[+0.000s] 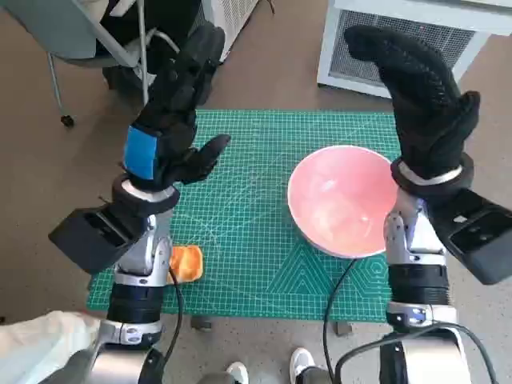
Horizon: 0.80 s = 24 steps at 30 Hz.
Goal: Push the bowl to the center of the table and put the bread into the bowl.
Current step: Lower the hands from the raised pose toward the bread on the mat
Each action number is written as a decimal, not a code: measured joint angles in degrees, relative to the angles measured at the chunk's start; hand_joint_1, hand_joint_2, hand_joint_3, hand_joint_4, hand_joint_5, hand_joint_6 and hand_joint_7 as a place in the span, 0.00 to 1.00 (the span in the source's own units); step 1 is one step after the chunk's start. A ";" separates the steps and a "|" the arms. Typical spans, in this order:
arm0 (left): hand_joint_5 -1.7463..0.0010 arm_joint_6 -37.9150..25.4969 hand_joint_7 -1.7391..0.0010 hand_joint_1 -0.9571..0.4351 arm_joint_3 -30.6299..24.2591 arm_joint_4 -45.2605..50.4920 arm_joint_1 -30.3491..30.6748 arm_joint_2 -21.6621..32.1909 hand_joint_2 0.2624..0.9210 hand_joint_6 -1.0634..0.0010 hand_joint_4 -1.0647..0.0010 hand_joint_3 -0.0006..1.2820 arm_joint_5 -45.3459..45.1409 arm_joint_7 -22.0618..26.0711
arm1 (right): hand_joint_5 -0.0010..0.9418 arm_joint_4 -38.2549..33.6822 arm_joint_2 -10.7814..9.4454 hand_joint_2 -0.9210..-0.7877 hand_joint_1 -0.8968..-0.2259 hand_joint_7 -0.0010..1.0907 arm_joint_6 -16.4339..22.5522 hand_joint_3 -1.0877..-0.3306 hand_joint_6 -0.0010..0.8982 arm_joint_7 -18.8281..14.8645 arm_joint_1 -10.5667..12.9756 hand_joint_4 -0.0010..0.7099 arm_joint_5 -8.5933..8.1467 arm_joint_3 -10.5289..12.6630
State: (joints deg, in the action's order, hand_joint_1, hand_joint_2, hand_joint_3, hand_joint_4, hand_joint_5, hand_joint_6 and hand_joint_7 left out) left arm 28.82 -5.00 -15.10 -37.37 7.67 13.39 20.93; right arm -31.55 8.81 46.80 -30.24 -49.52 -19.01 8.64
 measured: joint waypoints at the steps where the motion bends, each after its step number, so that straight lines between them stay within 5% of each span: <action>1: 1.00 0.00 1.00 0.24 0.00 0.00 0.00 0.00 1.00 0.66 0.81 0.23 0.00 -0.01 | 0.02 0.00 0.00 0.00 0.49 0.57 0.00 0.42 0.00 -0.03 0.00 0.35 -0.01 0.00; 24: 1.00 0.11 0.99 0.23 -0.02 0.01 0.01 -0.14 1.00 0.65 0.80 0.22 -0.02 -0.82 | 0.01 -0.36 0.12 0.00 0.50 0.57 0.32 0.41 0.00 -1.13 0.19 0.35 -1.10 0.59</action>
State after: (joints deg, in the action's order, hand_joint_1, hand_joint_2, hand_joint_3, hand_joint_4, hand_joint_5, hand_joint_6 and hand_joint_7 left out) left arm 28.93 -5.02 -15.10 -37.36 7.54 13.37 20.11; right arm -31.91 8.94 47.12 -31.37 -49.33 -20.11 9.24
